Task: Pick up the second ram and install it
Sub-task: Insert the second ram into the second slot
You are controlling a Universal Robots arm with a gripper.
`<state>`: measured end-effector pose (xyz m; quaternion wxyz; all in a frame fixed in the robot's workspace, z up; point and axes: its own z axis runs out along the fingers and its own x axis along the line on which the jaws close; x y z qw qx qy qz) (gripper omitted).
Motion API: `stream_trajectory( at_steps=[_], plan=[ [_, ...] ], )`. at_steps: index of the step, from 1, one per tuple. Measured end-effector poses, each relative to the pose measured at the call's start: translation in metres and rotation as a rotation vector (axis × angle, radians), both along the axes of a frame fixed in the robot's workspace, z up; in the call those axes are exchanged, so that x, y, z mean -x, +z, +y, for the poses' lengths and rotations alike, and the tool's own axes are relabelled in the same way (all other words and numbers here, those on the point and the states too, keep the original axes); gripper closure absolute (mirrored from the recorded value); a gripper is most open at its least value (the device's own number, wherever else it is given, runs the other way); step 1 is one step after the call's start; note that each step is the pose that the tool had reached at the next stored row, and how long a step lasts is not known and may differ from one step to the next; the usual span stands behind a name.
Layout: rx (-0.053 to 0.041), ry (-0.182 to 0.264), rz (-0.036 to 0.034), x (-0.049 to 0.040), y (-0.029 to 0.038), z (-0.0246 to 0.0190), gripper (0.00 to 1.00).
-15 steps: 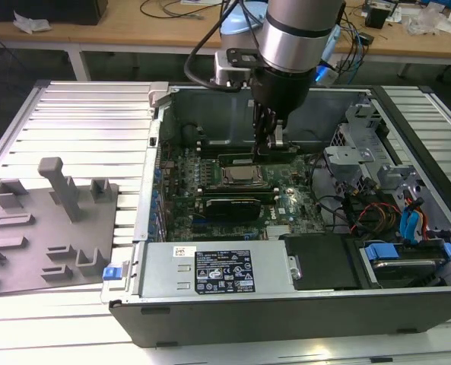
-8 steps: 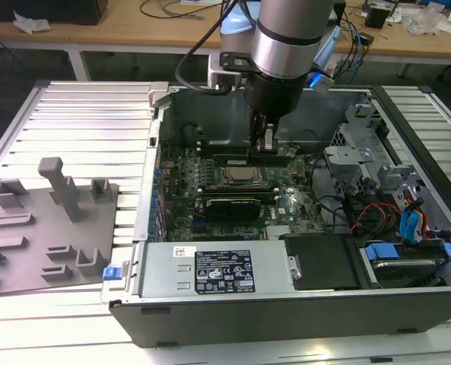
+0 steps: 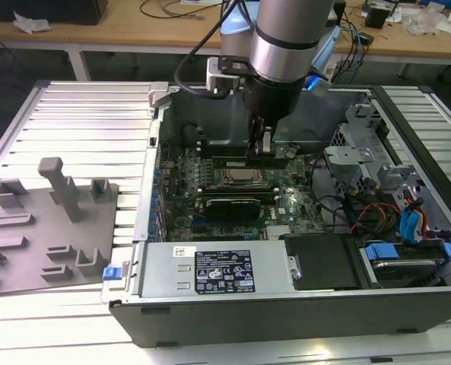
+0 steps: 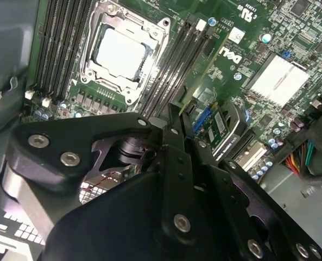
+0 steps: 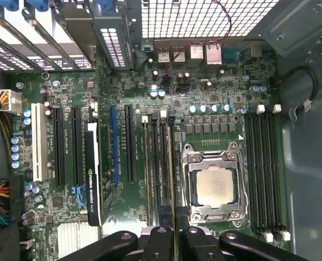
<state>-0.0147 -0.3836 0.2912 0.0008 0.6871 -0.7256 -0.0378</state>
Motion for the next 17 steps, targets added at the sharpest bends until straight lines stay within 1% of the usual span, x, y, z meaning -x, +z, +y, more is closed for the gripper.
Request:
stream_trajectory(
  at_steps=[6, 8, 9, 14, 17],
  plan=[
    [0.0001, 0.0, 0.0, 0.0009, -0.0067, 0.0001, 0.86],
    [0.0001, 0.0, 0.0001, 0.0011, -0.0105, 0.0001, 0.86],
    [0.0, 0.0, -0.0001, 0.0014, -0.0138, 0.0004, 0.86],
    [0.0001, 0.0, 0.0, 0.0022, -0.0236, 0.0008, 0.86],
    [0.0001, 0.0, 0.0, 0.0029, -0.0276, 0.001, 0.86]
  ],
)
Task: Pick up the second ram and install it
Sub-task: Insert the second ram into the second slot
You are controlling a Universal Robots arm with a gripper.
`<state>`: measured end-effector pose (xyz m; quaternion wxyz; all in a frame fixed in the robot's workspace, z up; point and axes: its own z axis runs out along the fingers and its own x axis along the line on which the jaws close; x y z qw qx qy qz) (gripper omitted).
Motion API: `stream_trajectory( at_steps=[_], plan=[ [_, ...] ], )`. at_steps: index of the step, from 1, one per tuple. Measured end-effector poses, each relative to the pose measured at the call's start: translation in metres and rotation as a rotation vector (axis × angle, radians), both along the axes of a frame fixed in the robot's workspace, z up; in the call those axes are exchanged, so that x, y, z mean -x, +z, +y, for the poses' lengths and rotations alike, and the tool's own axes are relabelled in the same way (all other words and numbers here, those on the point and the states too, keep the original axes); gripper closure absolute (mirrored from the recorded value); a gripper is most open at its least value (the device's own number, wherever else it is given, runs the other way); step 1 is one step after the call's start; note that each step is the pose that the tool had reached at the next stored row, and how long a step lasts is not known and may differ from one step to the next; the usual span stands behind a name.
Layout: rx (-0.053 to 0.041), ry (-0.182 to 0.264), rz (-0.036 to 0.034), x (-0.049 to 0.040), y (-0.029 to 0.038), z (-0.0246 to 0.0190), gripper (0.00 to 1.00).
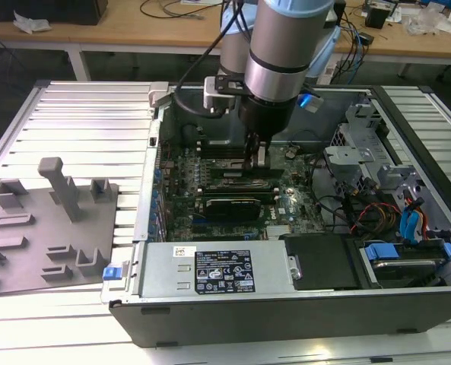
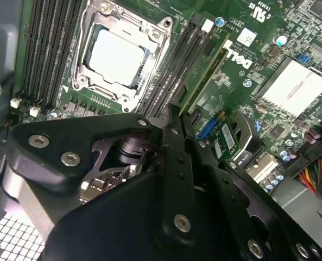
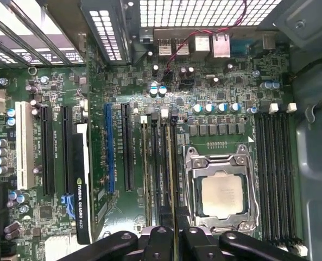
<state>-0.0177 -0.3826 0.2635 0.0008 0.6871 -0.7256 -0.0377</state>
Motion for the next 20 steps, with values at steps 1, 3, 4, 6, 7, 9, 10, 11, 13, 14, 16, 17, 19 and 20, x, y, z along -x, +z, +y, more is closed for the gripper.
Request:
stream_trajectory(
  at_steps=[1, 3, 4, 6, 7, 9, 10, 11, 13, 14, 16, 17, 19, 20],
  plan=[
    [-0.0001, 0.0, 0.0, 0.0011, -0.0024, 0.0003, 0.86],
    [0.0, 0.0, 0.0, 0.003, -0.0097, 0.0005, 0.86],
    [0.0, 0.001, 0.0, 0.0032, -0.0123, 0.0005, 0.86],
    [0.0001, 0.005, 0.0, 0.0043, -0.0152, 0.0005, 0.86],
    [0.0001, 0.006, 0.0, 0.005, -0.0163, 0.0005, 0.86],
    [0.0, 0.006, 0.0, 0.0061, -0.019, 0.0005, 0.86],
    [-0.0001, 0.006, 0.0, 0.0067, -0.0212, 0.0005, 0.86],
    [-0.0001, 0.006, 0.0, 0.0072, -0.0232, 0.0005, 0.86],
    [0.0, 0.006, 0.0, 0.0075, -0.025, 0.0005, 0.86],
    [0.0, 0.006, 0.0, 0.0077, -0.026, 0.0005, 0.86],
    [0.0, 0.006, 0.0001, 0.0081, -0.029, 0.0005, 0.86],
    [0.0, 0.006, 0.0, 0.0082, -0.0298, 0.0005, 0.86],
    [0.0, 0.006, 0.0, 0.009, -0.0331, 0.0005, 0.86],
    [0.0, 0.006, 0.0, 0.0092, -0.0352, 0.0005, 0.86]
  ],
)
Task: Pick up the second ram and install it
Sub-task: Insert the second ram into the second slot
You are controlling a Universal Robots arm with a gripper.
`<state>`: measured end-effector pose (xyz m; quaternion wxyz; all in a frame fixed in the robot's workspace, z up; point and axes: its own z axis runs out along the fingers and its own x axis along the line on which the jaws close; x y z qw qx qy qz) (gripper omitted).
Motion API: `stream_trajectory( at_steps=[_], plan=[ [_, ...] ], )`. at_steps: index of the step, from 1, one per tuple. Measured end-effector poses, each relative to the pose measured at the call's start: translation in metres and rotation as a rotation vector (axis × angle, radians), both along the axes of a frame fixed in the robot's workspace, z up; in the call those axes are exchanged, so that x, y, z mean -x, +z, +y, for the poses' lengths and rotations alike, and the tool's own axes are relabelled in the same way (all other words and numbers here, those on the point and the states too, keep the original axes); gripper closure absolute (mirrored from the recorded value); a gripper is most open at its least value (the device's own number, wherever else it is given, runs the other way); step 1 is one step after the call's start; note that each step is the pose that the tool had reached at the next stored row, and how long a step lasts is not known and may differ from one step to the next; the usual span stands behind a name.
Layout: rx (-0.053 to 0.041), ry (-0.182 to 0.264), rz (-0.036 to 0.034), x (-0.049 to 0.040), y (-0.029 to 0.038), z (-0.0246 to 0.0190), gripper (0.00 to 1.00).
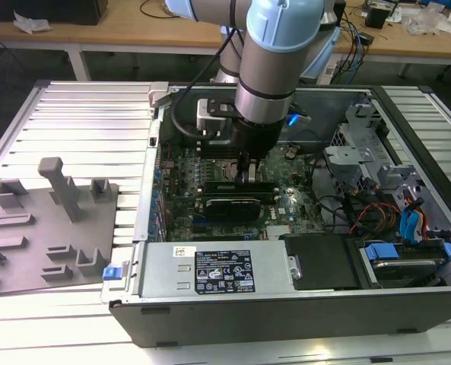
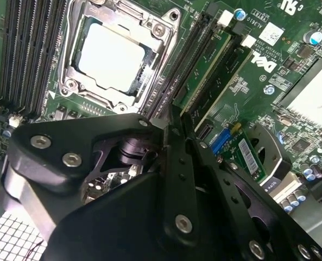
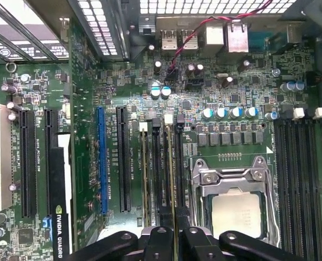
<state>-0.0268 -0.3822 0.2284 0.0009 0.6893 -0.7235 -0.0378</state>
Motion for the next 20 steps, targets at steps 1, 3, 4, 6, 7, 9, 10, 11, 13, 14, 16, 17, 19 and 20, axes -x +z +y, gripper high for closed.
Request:
stream_trajectory(
  at_steps=[1, 3, 4, 6, 7, 9, 10, 11, 13, 14, 16, 17, 19, 20],
  plan=[
    [0.0001, 0.0, 0.0, 0.0, -0.0008, 0.0, 0.86],
    [0.0003, 0.0, 0.0001, 0.0001, -0.0011, 0.0, 0.86],
    [0.0003, 0.0, 0.0001, 0.0, -0.0012, 0.0, 0.86],
    [0.0, 0.0, 0.0, 0.0, -0.0013, 0.0, 0.86],
    [0.0001, 0.0, 0.0, 0.0, -0.0013, 0.0, 0.86],
    [0.0001, 0.0, 0.0, 0.0, -0.0013, 0.0, 0.86],
    [-0.0003, -0.001, 0.0, 0.0, -0.0014, 0.0, 0.86],
    [-0.0008, -0.001, -0.0001, 0.0001, -0.0014, 0.0001, 0.86],
    [-0.0008, -0.001, 0.0, 0.0003, -0.0014, 0.0, 0.86],
    [-0.0007, -0.001, 0.0, 0.0004, -0.0014, 0.0, 0.86],
    [-0.0007, -0.001, 0.0, 0.0004, -0.0014, 0.0, 0.86],
    [-0.0007, -0.001, 0.0, 0.0004, -0.0014, 0.0, 0.86],
    [-0.0007, -0.001, 0.0, 0.0004, -0.0014, 0.0, 0.86],
    [-0.0005, -0.001, 0.0001, 0.0005, -0.002, -0.0001, 0.86]
  ],
)
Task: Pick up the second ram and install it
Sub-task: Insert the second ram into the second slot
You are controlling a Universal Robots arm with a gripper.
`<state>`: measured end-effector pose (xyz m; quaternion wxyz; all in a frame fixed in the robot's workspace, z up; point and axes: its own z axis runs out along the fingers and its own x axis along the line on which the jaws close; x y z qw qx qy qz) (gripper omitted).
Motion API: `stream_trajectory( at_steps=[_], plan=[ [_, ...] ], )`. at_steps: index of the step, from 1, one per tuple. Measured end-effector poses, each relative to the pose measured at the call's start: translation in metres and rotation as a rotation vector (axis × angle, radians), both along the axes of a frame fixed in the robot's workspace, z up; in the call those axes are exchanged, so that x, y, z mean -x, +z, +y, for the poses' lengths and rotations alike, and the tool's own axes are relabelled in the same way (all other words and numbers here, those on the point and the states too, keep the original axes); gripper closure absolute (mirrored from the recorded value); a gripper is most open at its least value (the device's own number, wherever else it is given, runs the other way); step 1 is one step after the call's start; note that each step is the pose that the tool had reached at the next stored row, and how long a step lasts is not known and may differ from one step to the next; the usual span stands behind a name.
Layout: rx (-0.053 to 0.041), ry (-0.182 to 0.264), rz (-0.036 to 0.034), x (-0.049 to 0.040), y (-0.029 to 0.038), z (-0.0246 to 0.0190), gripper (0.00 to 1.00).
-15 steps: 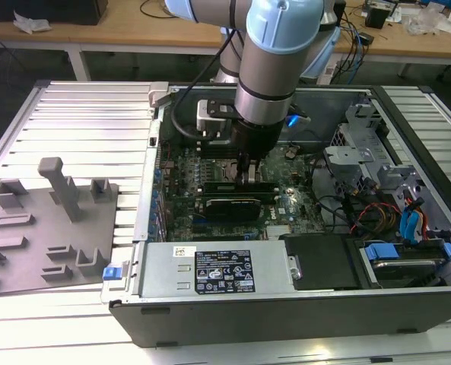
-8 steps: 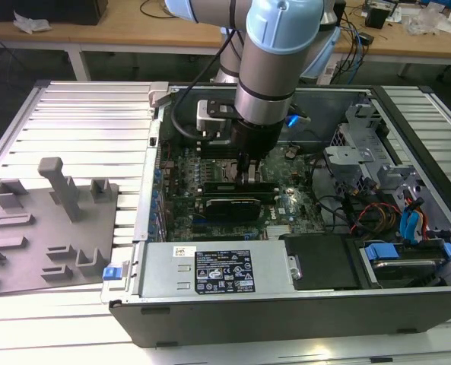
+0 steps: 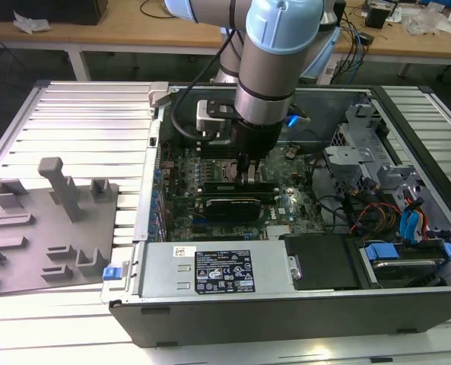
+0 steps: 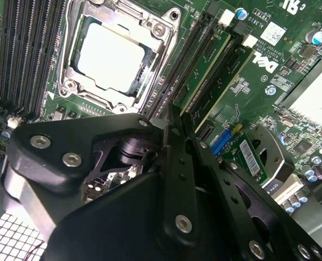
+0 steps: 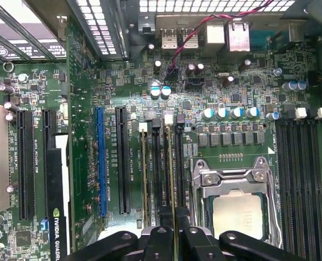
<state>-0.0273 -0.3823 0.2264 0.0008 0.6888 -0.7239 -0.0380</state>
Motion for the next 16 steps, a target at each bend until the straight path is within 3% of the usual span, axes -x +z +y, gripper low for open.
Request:
stream_trajectory(
  at_steps=[16],
  plan=[
    [-0.0027, -0.004, 0.0, -0.0017, -0.0024, -0.0002, 0.86]
  ],
)
